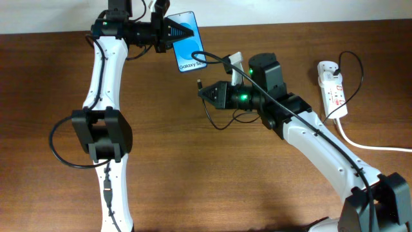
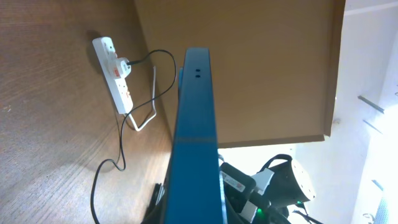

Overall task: Plug charger to phone and switch on socket
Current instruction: 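Lift the plug with the right gripper toward the phone's bottom port, then push the USB-C plug up into the phone port held by the left gripper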

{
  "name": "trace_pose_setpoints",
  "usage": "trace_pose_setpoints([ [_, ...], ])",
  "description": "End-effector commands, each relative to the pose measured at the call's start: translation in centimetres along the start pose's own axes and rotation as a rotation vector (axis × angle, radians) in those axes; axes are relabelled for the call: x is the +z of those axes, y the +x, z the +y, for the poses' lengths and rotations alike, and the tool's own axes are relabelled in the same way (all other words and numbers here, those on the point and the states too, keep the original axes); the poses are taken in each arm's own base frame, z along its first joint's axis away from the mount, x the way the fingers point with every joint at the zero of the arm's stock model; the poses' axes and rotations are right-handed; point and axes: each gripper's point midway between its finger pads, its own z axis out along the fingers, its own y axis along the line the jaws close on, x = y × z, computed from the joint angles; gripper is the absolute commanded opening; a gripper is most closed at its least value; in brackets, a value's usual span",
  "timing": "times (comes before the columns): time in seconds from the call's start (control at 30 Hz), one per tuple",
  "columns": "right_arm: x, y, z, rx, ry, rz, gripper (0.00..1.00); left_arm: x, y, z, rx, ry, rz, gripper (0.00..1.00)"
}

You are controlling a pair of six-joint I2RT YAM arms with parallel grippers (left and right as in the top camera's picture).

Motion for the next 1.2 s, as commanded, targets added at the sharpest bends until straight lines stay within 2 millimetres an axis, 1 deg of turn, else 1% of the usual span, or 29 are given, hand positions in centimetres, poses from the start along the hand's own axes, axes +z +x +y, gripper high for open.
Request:
trace_pose_setpoints([
  [0.0, -0.4, -0.8, 1.0, -0.015, -0.023, -0.034, 0.04, 0.2, 0.4, -0.9, 0.029, 0.051, 0.026, 0.0],
  [0.23, -0.4, -1.1, 1.2, -0.018, -0.03, -0.043, 0.04, 0.9, 0.7, -1.0, 0.029, 0.054, 0.04, 0.0],
  [0.73, -0.5, -1.7, 1.7, -0.045, -0.049, -0.068, 0.04, 1.3, 0.8, -1.0, 0.027, 0.056, 0.047, 0.0],
  [0.87, -0.6, -1.9, 1.6, -0.046, -0.045, -0.075, 0.04, 1.7, 1.0, -1.1, 0.024, 0.058, 0.054, 0.0],
  [1.07, -0.6, -1.7, 1.6, -0.04, -0.045, -0.067, 0.04, 1.9, 1.1, -1.1, 0.019, 0.059, 0.059, 0.0],
  [1.17, -0.5, -1.4, 1.2, -0.02, -0.033, -0.054, 0.04, 1.8, 1.1, -1.1, 0.019, 0.058, 0.057, 0.0],
])
